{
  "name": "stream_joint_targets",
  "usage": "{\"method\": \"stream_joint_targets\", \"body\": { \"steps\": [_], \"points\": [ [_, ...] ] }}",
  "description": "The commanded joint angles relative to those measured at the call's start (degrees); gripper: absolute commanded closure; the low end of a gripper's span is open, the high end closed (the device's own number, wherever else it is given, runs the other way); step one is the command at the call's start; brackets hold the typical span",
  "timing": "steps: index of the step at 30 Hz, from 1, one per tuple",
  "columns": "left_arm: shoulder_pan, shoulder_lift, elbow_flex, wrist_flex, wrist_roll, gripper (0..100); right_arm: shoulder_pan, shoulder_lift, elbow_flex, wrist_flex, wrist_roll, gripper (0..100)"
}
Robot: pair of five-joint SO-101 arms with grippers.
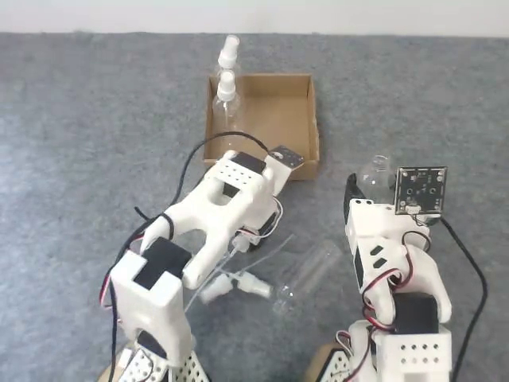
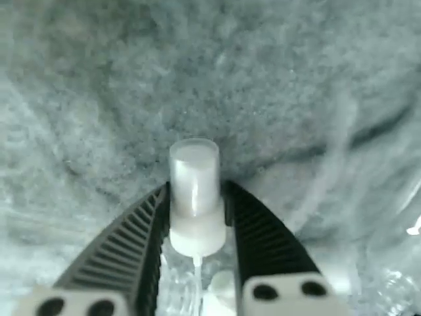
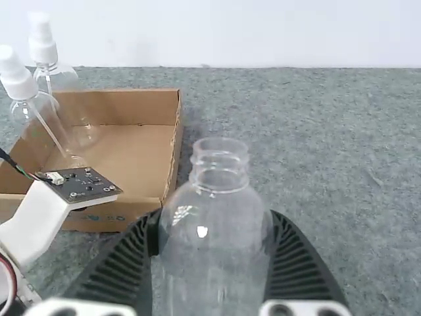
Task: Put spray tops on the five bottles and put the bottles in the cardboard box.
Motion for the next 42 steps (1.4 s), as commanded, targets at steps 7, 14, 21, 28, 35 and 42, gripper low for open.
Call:
{"method": "stream_joint_targets", "body": {
  "steps": [7, 14, 21, 28, 35, 42],
  "points": [
    [0.1, -7.3, -2.2, 3.3, 0.4, 99, 0.2, -1.2, -0.7, -1.5, -0.4, 92.5],
    [0.1, -14.8, -1.9, 6.2, 0.4, 99, 0.1, -1.1, -0.7, -1.5, -0.4, 92.5],
    [0.1, -24.3, 1.7, 5.8, 0.4, 99, -1.1, -1.2, -0.7, -1.5, -0.4, 92.6],
    [-1.1, -36.0, 5.9, 4.4, 0.5, 99, -6.7, -1.2, -0.2, -1.4, -0.5, 92.6],
    [-5.9, -46.9, 10.9, 0.2, 0.5, 99, -13.2, -1.2, 0.4, -1.5, -0.5, 92.6],
    [-8.5, -58.3, 15.2, -3.1, 0.6, 99, -20.8, -1.2, 5.6, -7.3, -0.2, 92.4]
  ]
}}
